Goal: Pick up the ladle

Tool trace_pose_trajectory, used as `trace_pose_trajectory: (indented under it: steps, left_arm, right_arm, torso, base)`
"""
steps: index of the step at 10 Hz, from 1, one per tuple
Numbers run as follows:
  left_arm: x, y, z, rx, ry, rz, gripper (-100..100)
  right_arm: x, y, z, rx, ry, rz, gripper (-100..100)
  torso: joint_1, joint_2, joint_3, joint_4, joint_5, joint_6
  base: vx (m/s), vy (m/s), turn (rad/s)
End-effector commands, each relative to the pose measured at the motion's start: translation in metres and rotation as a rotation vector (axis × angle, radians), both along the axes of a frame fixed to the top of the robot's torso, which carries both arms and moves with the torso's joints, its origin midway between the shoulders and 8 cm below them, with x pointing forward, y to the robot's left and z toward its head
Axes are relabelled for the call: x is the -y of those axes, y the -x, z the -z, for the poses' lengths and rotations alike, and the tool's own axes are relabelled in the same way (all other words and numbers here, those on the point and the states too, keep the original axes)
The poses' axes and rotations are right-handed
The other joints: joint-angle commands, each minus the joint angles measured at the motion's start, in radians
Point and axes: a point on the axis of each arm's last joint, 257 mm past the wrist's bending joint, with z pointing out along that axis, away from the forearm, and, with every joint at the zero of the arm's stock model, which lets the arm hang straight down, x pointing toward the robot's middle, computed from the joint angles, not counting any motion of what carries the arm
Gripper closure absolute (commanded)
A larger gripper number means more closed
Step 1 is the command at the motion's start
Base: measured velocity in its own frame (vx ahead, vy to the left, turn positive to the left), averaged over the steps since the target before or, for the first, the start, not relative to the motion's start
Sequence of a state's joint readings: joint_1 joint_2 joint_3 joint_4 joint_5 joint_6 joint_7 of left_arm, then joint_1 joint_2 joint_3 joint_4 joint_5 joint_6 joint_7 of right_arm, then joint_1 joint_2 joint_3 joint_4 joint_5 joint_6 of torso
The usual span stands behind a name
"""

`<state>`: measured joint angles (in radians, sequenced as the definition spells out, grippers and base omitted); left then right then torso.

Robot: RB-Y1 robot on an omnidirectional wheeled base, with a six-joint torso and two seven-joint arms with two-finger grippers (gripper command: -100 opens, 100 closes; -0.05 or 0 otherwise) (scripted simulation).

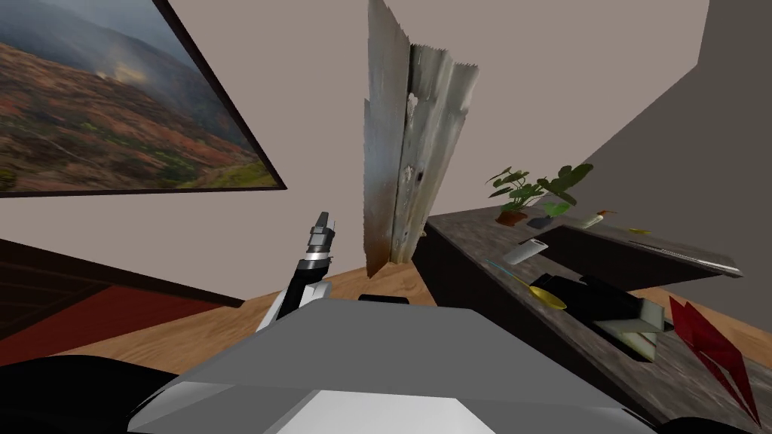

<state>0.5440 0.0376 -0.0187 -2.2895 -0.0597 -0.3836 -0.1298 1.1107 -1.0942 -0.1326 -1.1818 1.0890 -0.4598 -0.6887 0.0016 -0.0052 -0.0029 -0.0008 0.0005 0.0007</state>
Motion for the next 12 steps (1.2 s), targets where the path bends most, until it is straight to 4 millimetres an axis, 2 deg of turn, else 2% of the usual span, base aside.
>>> trace_pose_trajectory:
  steps: [1, 2, 4, 5, 7, 8, 12]
  left_arm:
    - [0.000, 0.000, 0.000, 0.000, 0.000, 0.000, 0]
    - [0.000, 0.000, 0.000, 0.000, 0.000, 0.000, 0]
    - [0.000, 0.000, 0.000, 0.000, 0.000, 0.000, 0]
    - [0.000, 0.000, 0.000, 0.000, 0.000, 0.000, 0]
    - [0.000, 0.000, 0.000, 0.000, 0.000, 0.000, 0]
    - [0.000, 0.000, 0.000, 0.000, 0.000, 0.000, 0]
    - [0.000, 0.000, 0.000, 0.000, 0.000, 0.000, 0]
  right_arm:
    - [0.025, 0.012, -0.015, -0.053, 0.054, -0.011, -100]
    - [0.025, 0.013, -0.014, -0.059, 0.056, -0.018, -100]
    - [0.062, 0.027, -0.038, -0.126, 0.132, -0.026, -100]
    - [0.063, 0.028, -0.038, -0.135, 0.135, -0.036, -100]
    - [0.092, 0.036, -0.058, -0.188, 0.198, -0.044, -100]
    - [0.092, 0.037, -0.058, -0.191, 0.199, -0.048, -100]
    - [0.127, 0.043, -0.082, -0.256, 0.278, -0.056, -100]
  torso:
    - [0.000, 0.000, 0.000, 0.000, 0.000, 0.000]
    - [0.000, 0.000, 0.000, 0.000, 0.000, -0.001]
    - [-0.001, 0.000, 0.000, 0.000, 0.000, -0.001]
    - [-0.001, -0.001, -0.001, 0.000, 0.000, -0.001]
    - [-0.001, -0.001, 0.000, 0.000, -0.001, -0.001]
    - [-0.001, -0.002, -0.001, 0.000, 0.000, -0.001]
    - [-0.002, -0.002, -0.001, 0.000, -0.001, -0.001]
  base:
    - [0.080, 0.046, 0.146]
    - [0.061, 0.027, 0.081]
    - [0.093, 0.030, 0.218]
    - [0.091, 0.018, 0.088]
    - [0.111, 0.029, 0.172]
    - [0.097, 0.020, 0.084]
    - [0.124, 0.010, 0.167]
